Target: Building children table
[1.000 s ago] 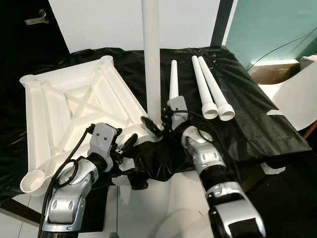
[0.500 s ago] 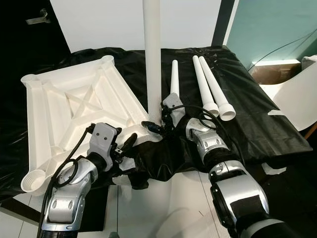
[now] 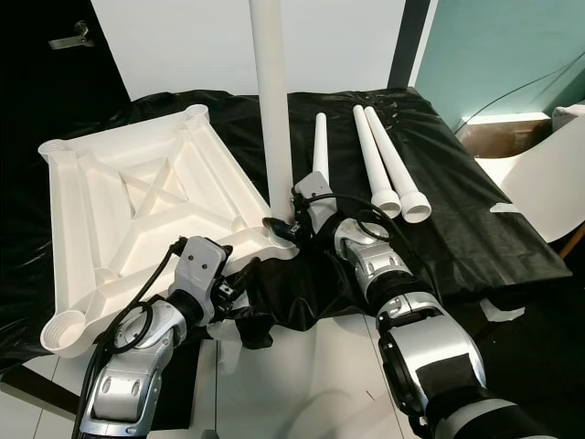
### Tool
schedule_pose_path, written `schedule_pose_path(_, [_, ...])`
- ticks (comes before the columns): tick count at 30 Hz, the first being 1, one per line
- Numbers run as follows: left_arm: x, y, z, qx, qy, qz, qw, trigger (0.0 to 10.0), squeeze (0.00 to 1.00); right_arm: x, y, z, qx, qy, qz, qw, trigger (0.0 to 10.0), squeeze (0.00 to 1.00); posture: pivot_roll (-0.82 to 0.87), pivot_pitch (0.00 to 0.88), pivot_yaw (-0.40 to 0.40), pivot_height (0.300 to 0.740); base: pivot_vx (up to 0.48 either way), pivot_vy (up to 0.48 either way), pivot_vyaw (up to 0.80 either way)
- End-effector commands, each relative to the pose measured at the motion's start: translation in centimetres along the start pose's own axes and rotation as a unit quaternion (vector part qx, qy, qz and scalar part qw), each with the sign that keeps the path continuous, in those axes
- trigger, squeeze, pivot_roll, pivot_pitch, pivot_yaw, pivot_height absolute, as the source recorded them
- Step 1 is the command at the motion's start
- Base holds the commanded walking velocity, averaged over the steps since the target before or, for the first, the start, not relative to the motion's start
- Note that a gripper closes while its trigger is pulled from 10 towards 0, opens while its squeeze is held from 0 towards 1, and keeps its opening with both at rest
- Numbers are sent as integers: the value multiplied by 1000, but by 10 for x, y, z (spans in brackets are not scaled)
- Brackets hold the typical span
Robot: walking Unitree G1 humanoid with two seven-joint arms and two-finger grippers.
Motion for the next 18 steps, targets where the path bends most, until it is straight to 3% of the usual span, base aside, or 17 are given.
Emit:
schedule_pose_path(1, [0,-7,-1,40,2,5,999,10000,0,-26,-3,0,-48,-41,43,997,0,0,101,0,-22,740,0,0,0])
schedule_pose_path(11, [0,-8,0,40,0,5,999,10000,0,-29,-5,6,-145,-37,89,985,0,0,98,0,-24,740,0,0,0])
schedule_pose_path(13, [1,-9,1,44,2,4,999,10000,0,-27,-4,7,-207,-27,109,972,0,0,98,0,-28,740,0,0,0])
schedule_pose_path(18, [2,-9,1,46,3,3,999,10000,0,-24,-13,11,-211,-21,118,970,0,0,102,0,-31,740,0,0,0])
Point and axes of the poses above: a point about 5 cm out from each wrist's last joint towards the gripper, its own z axis pointing out of the wrist towards the gripper, its own x axis along the axis of the wrist's last joint, y = z × x, the point moved 6 cm from there along z, pointing out of the wrist towards the gripper, and after that the axes turned 4 degrees about -z, right-handed, at the moved point
